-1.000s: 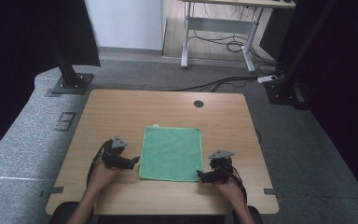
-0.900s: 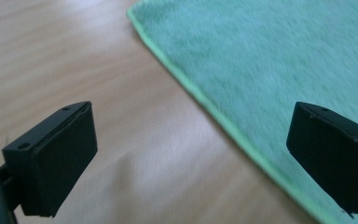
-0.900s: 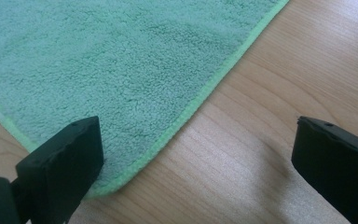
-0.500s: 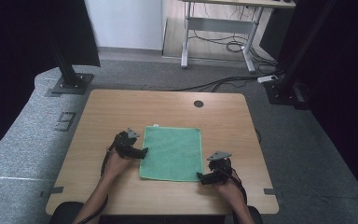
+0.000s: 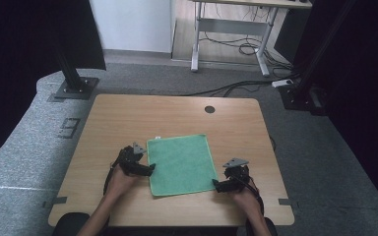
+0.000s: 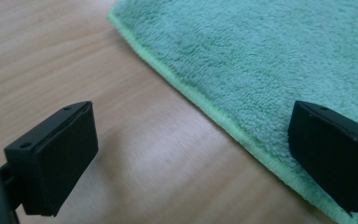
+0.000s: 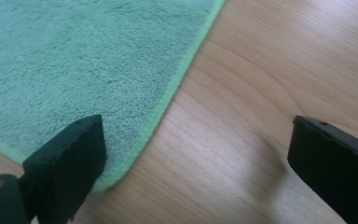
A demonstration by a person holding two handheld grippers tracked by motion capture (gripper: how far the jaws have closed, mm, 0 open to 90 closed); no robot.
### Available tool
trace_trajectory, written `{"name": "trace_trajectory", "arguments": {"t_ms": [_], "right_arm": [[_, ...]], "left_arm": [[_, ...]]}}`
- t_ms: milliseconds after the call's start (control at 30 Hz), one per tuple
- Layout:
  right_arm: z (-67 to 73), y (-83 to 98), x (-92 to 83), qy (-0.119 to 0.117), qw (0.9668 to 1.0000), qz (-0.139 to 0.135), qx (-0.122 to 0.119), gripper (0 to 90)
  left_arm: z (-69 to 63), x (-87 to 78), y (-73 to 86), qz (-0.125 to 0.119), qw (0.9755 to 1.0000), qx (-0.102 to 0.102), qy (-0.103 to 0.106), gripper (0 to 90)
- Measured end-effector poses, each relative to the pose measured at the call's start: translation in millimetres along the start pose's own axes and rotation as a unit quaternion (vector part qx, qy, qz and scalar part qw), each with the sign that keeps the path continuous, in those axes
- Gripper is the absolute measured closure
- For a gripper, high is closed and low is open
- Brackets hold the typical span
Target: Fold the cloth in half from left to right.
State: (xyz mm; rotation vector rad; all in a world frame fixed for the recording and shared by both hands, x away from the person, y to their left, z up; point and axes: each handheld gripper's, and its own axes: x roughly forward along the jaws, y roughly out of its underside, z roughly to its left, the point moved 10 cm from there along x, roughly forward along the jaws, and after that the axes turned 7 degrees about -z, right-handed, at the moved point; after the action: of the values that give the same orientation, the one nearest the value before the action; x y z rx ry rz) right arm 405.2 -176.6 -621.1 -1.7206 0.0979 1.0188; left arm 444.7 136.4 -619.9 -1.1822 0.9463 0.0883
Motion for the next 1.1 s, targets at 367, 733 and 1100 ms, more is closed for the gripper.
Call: {"name": "trace_trajectory", "arguments": {"t_ms": [367, 733, 1100], "right_arm": [[-22.5, 4.9, -1.8, 0.020, 0.9993, -0.006, 0.032, 3.9], [-25.5, 7.4, 1.5, 0.011, 0.9986, -0.013, 0.050, 0.0], [-25.5, 7.5, 1.6, 0.008, 0.9986, -0.020, 0.048, 0.0]], "left_arm": [[-15.2, -5.1, 0.6, -0.001, 0.9995, -0.001, 0.033, 1.4], [25.4, -6.1, -32.7, -0.028, 0.9993, -0.024, 0.005, 1.6], [57.5, 20.1, -42.9, -0.028, 0.9981, -0.045, -0.030, 2.4]]}}
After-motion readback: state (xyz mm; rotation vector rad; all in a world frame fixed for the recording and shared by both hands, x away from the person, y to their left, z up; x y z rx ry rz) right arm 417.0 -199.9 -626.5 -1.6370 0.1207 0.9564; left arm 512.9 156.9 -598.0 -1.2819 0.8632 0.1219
